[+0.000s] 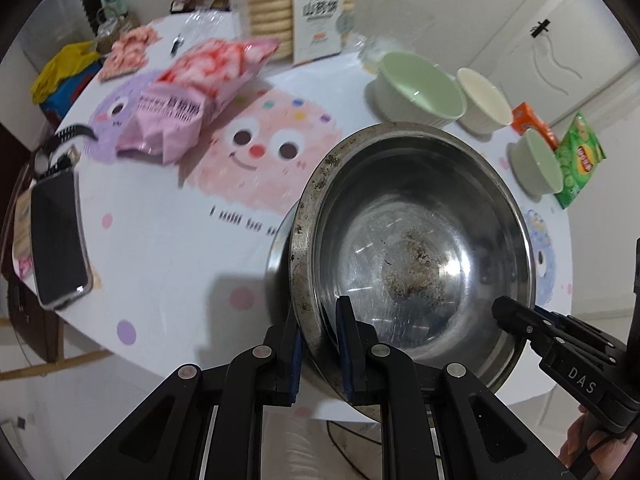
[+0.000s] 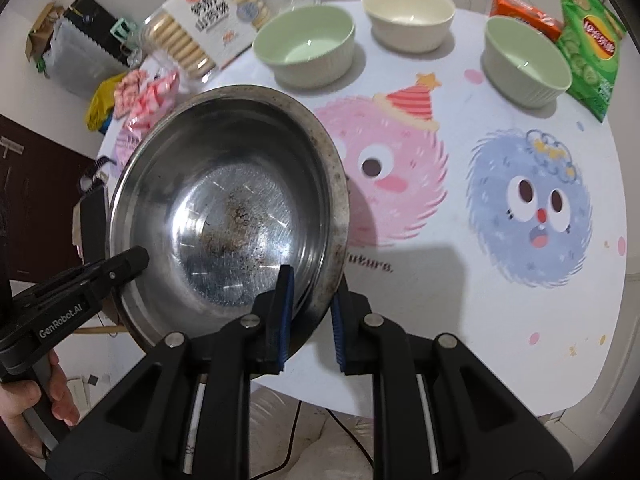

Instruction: Organize plates and bowls

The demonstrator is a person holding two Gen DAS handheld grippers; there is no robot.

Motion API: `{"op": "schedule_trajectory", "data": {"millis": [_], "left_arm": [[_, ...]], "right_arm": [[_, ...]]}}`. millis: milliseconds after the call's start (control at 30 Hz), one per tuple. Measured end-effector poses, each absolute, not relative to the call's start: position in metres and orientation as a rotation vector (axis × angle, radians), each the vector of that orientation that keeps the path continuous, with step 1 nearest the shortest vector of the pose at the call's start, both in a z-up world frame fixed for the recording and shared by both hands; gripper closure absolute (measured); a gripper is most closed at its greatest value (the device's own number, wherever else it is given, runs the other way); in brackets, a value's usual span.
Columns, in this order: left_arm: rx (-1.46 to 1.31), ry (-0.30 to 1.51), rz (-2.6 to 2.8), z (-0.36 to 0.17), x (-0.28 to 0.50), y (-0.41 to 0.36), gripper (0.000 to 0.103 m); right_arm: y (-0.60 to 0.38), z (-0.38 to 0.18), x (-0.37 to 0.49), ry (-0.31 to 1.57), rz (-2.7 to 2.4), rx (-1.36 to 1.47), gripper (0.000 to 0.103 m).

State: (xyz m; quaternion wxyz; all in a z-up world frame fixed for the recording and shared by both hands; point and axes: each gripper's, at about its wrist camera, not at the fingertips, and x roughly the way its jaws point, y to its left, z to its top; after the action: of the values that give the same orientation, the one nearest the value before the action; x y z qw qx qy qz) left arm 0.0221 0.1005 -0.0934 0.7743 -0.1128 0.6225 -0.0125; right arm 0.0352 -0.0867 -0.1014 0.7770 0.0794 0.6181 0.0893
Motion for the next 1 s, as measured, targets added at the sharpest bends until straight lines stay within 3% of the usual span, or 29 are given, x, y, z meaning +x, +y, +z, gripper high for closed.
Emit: {"op": "schedule_trajectory", "data": {"millis": [1000], "left_arm": [[-0.184,1.437,-0.003,-0.127,0.02,0.105,0.084]], "right_arm": [[-0.052,-0.129,0.039,1.43,0.145,0.068,0.08]]}}
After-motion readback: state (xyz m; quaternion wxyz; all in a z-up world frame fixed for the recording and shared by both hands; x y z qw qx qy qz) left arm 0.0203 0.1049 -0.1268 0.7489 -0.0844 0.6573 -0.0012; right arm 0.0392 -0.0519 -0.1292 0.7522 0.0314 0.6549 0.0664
